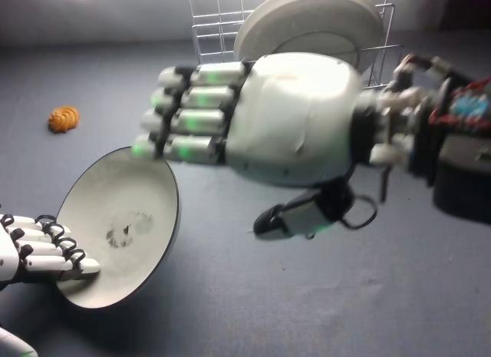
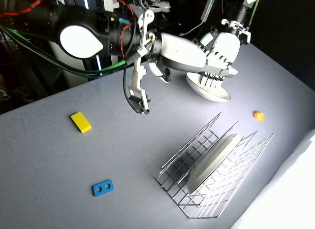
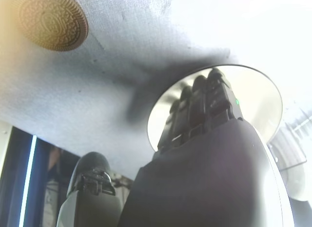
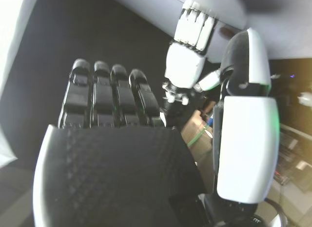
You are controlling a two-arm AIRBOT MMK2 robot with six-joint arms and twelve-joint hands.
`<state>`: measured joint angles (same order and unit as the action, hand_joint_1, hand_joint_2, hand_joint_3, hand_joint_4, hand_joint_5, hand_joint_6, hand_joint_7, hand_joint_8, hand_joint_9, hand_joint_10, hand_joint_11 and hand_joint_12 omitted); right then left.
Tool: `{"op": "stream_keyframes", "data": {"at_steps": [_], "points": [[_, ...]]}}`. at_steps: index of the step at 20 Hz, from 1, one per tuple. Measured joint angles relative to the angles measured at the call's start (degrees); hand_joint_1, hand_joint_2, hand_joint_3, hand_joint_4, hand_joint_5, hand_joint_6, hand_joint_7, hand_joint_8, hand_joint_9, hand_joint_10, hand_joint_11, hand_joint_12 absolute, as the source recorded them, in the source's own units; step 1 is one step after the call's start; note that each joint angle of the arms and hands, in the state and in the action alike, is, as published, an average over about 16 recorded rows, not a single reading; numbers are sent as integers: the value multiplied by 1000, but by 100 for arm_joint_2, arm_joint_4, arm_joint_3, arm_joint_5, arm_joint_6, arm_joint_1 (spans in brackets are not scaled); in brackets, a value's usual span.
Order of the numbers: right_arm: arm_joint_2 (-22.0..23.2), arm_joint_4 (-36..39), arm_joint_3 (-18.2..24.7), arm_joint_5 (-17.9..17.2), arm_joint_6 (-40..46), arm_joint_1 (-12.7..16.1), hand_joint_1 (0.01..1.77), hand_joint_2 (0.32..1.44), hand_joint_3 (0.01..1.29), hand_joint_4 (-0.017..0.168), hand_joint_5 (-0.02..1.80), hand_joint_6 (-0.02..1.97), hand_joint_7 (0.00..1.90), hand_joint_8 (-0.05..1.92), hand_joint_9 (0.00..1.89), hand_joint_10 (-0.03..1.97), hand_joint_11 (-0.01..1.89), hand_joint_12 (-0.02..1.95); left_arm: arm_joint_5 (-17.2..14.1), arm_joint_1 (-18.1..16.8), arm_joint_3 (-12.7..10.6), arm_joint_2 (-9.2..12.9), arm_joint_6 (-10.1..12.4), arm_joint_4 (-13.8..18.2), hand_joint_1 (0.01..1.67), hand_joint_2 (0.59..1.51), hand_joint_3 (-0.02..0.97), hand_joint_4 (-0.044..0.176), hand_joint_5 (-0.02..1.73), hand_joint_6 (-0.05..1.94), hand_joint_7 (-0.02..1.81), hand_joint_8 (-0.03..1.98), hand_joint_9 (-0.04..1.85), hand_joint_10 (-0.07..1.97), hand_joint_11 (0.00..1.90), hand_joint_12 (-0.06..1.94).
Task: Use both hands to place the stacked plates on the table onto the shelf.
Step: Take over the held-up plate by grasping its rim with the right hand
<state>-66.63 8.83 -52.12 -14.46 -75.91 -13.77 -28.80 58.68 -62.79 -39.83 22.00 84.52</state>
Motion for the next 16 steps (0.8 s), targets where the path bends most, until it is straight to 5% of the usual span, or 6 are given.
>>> {"op": "stream_keyframes", "data": {"at_steps": [7,16], "points": [[-818,7,-537,-170,-672,-399,836,987,12,4,21,34,19,17,19,16,16,8,3,13,0,0,0,-11,17,1164,14,-6,-7,-26,14,-3,14,6,12,-22],[-1977,-4,-1565,-218,-1060,-552,860,994,11,3,20,35,21,17,14,16,21,8,6,20,0,-1,0,-25,17,1166,14,-6,-8,-26,19,-3,14,6,12,-22]]}}
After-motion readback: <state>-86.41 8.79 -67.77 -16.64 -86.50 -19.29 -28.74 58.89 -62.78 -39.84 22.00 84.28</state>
